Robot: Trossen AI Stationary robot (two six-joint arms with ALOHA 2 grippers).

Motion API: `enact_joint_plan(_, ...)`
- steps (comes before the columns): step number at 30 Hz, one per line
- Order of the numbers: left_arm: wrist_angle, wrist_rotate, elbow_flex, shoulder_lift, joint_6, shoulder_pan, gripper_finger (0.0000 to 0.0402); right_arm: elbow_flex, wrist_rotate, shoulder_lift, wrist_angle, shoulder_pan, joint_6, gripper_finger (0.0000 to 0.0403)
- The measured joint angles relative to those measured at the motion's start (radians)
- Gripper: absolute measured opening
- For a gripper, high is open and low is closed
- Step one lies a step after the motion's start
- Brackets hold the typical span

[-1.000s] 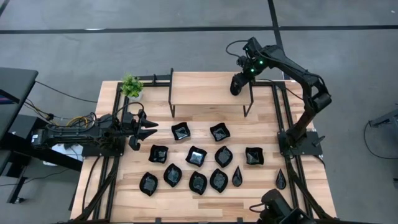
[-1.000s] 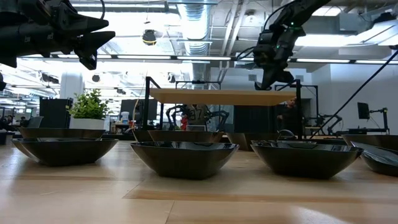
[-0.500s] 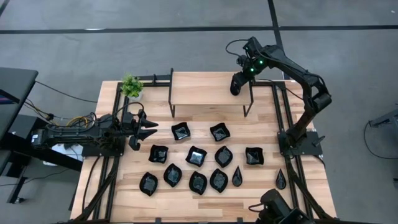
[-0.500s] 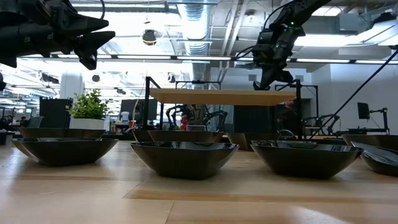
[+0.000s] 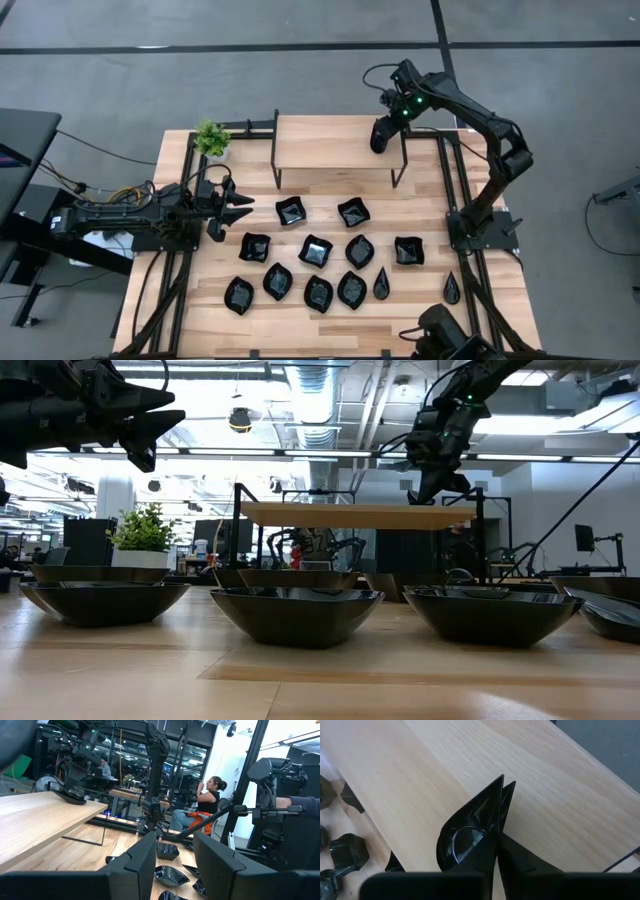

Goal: Pick & Place Mini shaped plates
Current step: Stack the drop shaped plate on top of the other drop shaped plate on the shelf

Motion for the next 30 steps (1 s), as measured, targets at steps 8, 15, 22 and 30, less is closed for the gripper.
enact_joint_plan(8, 0.0, 0.0, 0.0, 0.0, 0.0, 0.0, 0.0132, 0.0, 0.001, 0.0, 0.004, 0.0, 0.001, 0.0041)
enact_joint_plan(15, 0.0, 0.0, 0.0, 0.0, 0.0, 0.0, 0.0132, 0.0, 0.002, -0.001, 0.004, 0.0, 0.004, 0.0047)
enact_joint_plan(22, 0.0, 0.0, 0.0, 0.0, 0.0, 0.0, 0.0132, 0.003, 0.006, -0.037, 0.002, 0.0, 0.011, 0.0037)
enact_joint_plan(30, 0.0, 0.0, 0.0, 0.0, 0.0, 0.0, 0.0132, 0.004, 0.14, -0.056, -0.066, 0.019, 0.003, 0.0004)
